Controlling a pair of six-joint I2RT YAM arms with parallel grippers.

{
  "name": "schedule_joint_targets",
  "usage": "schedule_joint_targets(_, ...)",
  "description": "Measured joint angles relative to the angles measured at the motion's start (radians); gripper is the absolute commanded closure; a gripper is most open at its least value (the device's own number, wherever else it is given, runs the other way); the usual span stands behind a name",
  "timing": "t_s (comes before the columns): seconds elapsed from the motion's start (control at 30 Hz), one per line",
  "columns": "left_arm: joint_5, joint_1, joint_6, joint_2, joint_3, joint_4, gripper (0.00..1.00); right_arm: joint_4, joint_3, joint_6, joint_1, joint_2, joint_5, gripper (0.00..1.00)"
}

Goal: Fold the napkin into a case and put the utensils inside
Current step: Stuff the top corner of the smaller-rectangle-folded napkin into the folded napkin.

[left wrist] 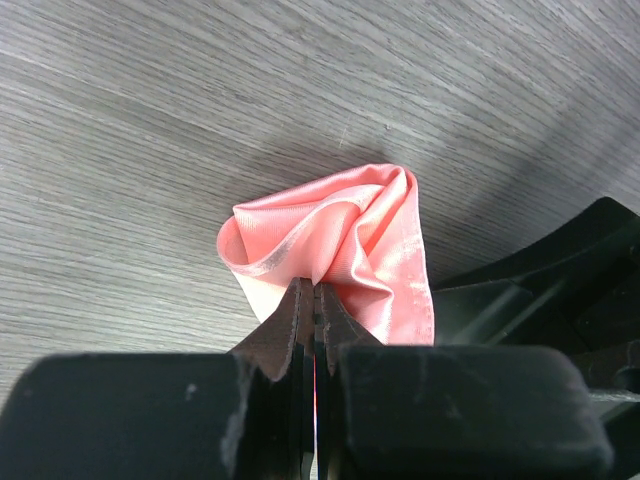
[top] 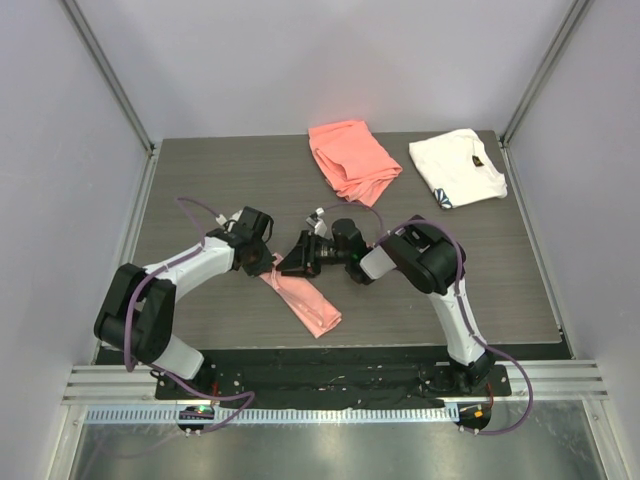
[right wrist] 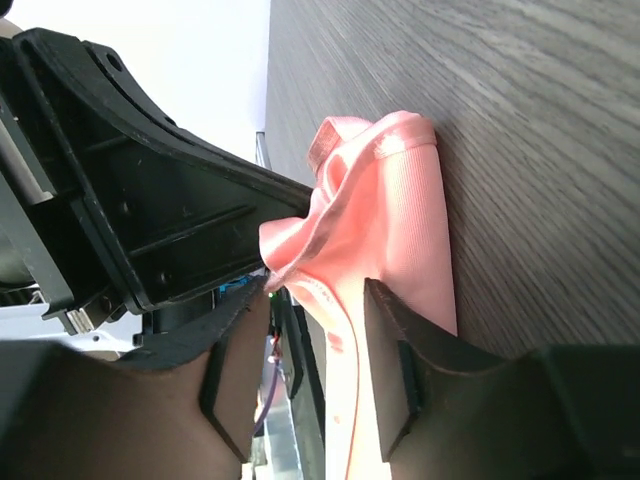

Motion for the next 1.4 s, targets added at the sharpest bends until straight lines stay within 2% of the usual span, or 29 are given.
schedule_joint_targets(0.17,0.003,0.001,0.0,0.0,0.0,0.002,1.0,-0.045,0.0,-0.043,0.0,-0.017,0.0,0.85)
schedule_joint_targets(0.27,0.003,0.001,0.0,0.0,0.0,0.002,1.0,-0.084,0.011,-0.066,0.0,-0.017,0.0,0.97)
schedule_joint_targets(0.3,0.004,0.001,0.0,0.0,0.0,0.002,1.0,-0.101,0.019,-0.076,0.0,-0.017,0.0,0.98)
schedule_joint_targets(0.77,0.005,0.004,0.0,-0.005,-0.003,-0.015,1.0,-0.229,0.186,-0.145,0.019,0.034,0.013,0.99)
schedule_joint_targets(1.2,-0.002,0.0,-0.023,-0.054,-0.003,-0.047,1.0,-0.32,0.185,-0.222,0.05,0.039,0.049,0.99)
schedule_joint_targets(1.4,0.006,-0.009,-0.027,-0.06,-0.002,-0.034,1.0,-0.419,0.257,-0.277,0.065,0.057,0.025,0.97)
